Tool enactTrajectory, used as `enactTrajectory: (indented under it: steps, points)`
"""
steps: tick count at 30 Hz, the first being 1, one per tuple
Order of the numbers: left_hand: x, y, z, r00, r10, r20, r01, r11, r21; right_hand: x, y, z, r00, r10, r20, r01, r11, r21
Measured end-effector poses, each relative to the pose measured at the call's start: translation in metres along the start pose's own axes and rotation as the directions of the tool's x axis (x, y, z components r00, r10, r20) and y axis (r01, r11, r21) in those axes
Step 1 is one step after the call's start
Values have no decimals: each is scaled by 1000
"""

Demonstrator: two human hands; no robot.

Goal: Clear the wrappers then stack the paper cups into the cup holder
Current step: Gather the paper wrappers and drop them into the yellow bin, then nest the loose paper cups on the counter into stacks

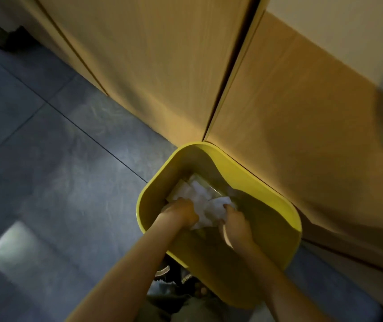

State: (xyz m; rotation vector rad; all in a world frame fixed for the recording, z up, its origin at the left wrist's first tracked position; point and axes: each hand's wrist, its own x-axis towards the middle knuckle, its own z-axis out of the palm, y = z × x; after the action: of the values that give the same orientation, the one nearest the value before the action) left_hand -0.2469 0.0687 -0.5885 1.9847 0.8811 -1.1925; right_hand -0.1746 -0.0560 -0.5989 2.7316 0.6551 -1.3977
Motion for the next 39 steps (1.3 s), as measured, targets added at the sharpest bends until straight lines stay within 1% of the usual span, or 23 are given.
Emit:
enactTrajectory:
  steps: [1,3,5,8,11,14,17,19,21,24,26,28,30,32,35,36,39]
  points:
    - [-8,0,-2,1000,-6,-5,6,1000,-14,-2,0,-3,1000,-4,-26,4,1000,10]
    - [-26,2,-9,999,5,-47,-8,999,-44,-19,-4,-19,997,-44,-61,49,994,97]
    - [-53,8,-19,997,39,-72,-41,998,-38,-45,-12,-40,992,-92,-88,106,978,181]
    - [-100,18,-39,994,81,-67,-83,996,-23,-92,-30,-80,991,-106,-85,125,958,257]
    - [-162,33,-65,989,129,-77,-134,989,-63,-149,-51,-128,988,-127,-88,143,964,224]
    - [-231,53,-95,969,195,-150,-211,972,-104,-210,-69,-180,983,-163,-88,177,968,177]
    - [-299,73,-130,927,269,-260,-295,953,-66,-269,-86,-232,970,-166,-179,197,965,173]
    - [-341,89,-156,885,319,-339,-348,937,-27,-304,-94,-266,951,-170,-259,225,953,202]
    - [-379,107,-183,833,351,-428,-398,917,-24,-337,-98,-302,928,-142,-345,241,934,265]
    - [-433,137,-222,737,437,-516,-510,860,0,-380,-95,-350,859,-83,-505,306,874,377]
    - [-463,159,-246,677,492,-548,-571,820,32,-403,-88,-378,810,-32,-586,387,781,491]
    - [-490,182,-265,606,544,-580,-618,781,87,-423,-75,-405,775,16,-631,467,659,590]
    - [-511,207,-280,529,603,-598,-657,737,162,-441,-60,-430,728,77,-682,535,558,634]
    - [-522,234,-290,462,640,-614,-671,705,230,-455,-41,-451,664,138,-735,586,515,626]
    - [-528,276,-298,394,690,-607,-720,642,264,-462,-12,-477,568,240,-787,618,508,600]
    - [-529,293,-297,365,706,-607,-742,614,268,-461,0,-486,533,263,-804,613,535,581]
    - [-526,337,-287,259,736,-625,-823,507,257,-456,40,-505,440,304,-845,526,675,517]
